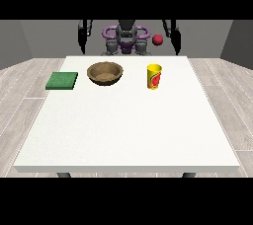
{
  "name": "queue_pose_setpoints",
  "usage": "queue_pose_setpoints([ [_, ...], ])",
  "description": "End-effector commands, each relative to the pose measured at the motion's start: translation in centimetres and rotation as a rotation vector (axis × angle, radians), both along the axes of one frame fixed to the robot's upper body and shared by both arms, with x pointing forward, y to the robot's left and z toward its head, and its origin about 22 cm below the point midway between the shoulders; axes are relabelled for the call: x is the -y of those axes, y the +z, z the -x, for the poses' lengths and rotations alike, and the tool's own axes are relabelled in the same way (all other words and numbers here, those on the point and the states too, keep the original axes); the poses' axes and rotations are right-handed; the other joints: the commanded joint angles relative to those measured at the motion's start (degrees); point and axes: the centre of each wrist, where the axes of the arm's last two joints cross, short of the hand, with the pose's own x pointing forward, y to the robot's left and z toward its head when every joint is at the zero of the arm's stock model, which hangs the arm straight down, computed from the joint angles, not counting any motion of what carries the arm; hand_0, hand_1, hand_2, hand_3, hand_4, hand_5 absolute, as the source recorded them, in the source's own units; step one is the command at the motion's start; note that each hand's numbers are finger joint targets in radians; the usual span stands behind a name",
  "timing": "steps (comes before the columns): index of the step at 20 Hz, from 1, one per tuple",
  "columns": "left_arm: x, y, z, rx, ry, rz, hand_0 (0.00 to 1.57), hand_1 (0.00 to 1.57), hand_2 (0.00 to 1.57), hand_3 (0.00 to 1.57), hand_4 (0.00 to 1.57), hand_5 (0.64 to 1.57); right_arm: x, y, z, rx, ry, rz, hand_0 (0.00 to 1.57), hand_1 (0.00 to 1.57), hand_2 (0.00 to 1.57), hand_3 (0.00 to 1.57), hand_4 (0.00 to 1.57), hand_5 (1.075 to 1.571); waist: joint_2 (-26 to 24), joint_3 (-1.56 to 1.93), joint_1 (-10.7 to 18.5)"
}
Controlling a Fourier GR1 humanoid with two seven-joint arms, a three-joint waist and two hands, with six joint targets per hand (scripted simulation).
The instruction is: Pick the cup and pour the ball into the bowl, then pick the bowl and place it on the pad
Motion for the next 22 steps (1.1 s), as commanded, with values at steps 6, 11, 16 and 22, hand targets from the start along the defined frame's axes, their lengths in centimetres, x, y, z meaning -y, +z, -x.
queue_pose_setpoints([
  [6,-0.4,3.7,-0.5,0.046,-0.042,-0.033,0.0,0.0,0.0,0.0,0.0,1.535,1.4,3.2,0.0,0.016,-0.01,0.057,0.0,0.0,0.0,0.31,1.06,1.571,-16.5,0.63,-1.3],
  [11,3.7,7.7,-2.0,0.026,-0.139,0.325,0.0,0.0,0.0,0.0,0.0,1.535,-7.8,7.8,-0.9,0.001,0.092,-0.172,0.0,0.0,0.0,0.0,0.83,1.571,-29.6,0.59,1.2],
  [16,3.5,6.5,0.4,-0.105,-0.143,0.378,0.0,0.0,0.0,0.0,0.0,1.544,-13.5,7.1,2.5,-0.186,0.055,-0.211,0.0,0.0,0.0,0.0,0.58,1.568,-31.5,0.65,1.4],
  [22,4.6,11.6,-3.0,0.179,-0.214,0.279,0.0,0.0,0.0,0.0,0.0,1.517,-14.9,13.8,-2.2,0.122,0.1,-0.075,0.0,0.0,0.0,0.0,0.2,1.57,-13.1,0.68,-1.1],
])
